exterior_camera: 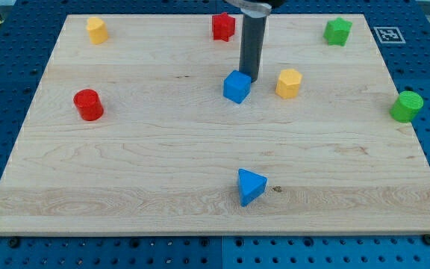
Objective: Place the blue cube to bottom of the red circle
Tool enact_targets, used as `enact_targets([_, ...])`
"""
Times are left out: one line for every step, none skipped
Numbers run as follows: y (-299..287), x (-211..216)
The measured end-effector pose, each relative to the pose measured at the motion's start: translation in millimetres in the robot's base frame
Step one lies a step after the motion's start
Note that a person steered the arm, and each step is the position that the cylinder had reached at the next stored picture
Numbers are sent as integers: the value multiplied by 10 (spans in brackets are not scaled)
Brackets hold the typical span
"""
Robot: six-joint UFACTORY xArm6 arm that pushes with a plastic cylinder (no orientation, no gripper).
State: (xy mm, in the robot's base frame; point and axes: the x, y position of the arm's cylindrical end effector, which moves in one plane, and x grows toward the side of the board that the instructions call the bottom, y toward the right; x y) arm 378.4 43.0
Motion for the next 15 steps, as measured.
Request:
enact_targets([-259,393])
enact_targets([-270,427])
enact_targets([-286,302])
enact_targets([-428,349])
enact_targets([-516,728])
enact_targets([-540,788])
enact_targets([-97,647])
enact_targets([-45,930])
enact_targets([-458,1268])
enact_targets([-997,1519])
enact_targets([-875,1446])
enact_targets([-319,1264])
enact_targets([-105,974])
enact_targets([-461,937])
enact_targets([-1047,1147])
